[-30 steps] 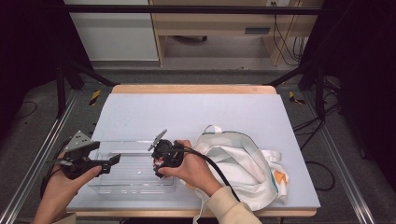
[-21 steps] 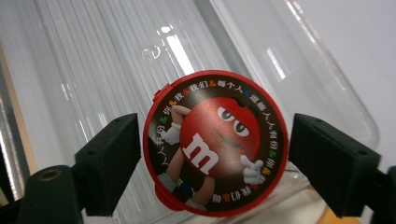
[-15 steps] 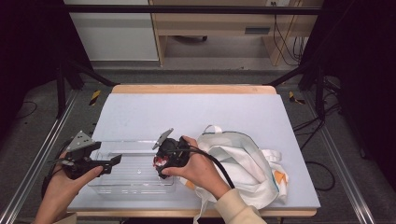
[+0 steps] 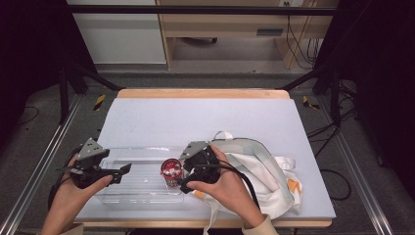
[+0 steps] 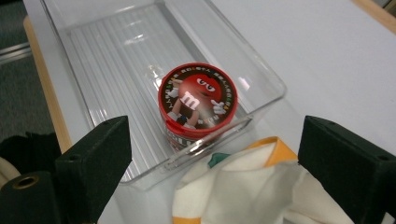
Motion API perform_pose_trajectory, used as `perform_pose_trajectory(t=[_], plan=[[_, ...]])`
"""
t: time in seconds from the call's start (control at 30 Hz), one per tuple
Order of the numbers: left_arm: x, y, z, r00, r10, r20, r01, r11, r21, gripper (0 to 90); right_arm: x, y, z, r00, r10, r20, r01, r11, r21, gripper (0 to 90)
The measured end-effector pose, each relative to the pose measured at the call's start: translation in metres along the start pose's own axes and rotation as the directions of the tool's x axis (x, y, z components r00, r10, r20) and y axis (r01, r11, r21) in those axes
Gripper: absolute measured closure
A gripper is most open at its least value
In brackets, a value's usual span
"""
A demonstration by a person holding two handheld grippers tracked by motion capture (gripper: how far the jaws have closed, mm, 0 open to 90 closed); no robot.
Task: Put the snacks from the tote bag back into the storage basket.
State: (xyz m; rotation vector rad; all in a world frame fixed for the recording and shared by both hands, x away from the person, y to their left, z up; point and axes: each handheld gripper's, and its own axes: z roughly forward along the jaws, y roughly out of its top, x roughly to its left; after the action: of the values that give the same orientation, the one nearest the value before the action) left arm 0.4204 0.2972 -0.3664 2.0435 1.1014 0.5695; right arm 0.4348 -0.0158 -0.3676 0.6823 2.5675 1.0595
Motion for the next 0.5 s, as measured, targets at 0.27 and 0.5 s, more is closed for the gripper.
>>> perform_pose_trajectory(t=[0.27, 0.5], plan=[[-0.006, 0.004, 0.001, 0.9996, 0.026, 0.015, -0.026, 0.9997, 0.004, 9.7, -0.007, -0.016, -0.022, 0.9992, 0.015, 0.038, -0.015, 1.000, -0.005, 9.8], [-0.011, 0.004, 0.003, 0.9991, 0.035, 0.023, -0.035, 0.9994, 0.006, 9.6, -0.014, -0.020, -0.036, 0.9968, 0.048, 0.065, -0.046, 0.999, -0.023, 9.4]])
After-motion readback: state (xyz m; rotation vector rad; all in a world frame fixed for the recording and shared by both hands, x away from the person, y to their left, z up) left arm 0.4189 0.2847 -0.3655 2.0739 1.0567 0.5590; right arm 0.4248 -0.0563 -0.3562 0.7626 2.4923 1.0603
